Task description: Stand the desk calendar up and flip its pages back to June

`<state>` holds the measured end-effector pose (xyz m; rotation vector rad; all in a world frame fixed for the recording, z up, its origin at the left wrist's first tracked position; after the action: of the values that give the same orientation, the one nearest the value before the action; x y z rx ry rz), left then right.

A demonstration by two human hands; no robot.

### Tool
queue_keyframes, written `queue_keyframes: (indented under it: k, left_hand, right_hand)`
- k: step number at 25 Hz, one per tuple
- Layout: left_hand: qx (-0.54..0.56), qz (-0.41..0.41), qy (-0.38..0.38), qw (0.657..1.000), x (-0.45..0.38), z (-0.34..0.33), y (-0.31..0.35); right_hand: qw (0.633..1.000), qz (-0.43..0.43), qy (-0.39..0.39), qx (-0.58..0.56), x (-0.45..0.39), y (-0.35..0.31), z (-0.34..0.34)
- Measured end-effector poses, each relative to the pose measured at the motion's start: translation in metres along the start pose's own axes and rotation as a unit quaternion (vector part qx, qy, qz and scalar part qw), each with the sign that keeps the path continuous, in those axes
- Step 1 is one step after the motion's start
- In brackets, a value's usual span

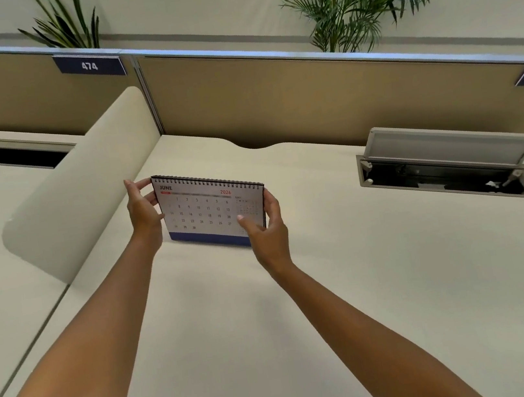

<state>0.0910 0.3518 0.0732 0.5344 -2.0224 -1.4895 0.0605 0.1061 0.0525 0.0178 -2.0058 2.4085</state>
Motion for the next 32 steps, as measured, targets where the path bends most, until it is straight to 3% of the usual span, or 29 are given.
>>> queue_keyframes:
  k: [17,27,32]
  left_hand:
    - [-0.022,-0.020,0.044,0.999,-0.042,0.049,0.021]
    - [-0.103,-0.071,0.045,0.991,-0.037,0.045,0.022]
    - [-0.141,-0.117,0.099,0.978,-0.014,0.037,0.010]
  right_hand:
    - [0.987,0.020,-0.132,0.091,-0.008,-0.014,-0.077]
    - [0.985,0.016,-0.134,0.109,-0.007,-0.010,-0.083]
    - [0.986,0.022,-0.127,0.108,-0.002,-0.012,-0.074]
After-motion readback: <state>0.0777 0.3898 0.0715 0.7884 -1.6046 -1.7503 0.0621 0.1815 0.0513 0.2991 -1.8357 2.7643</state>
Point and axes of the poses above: each hand's wrist, its own x-axis away from the middle knuckle, its own z-axis out of the back of the hand, y = z × x, the point moved 5 cm from there along -x, towards the middle knuckle, and after that the axes turned 9 degrees about x, right-handed, at the moved point
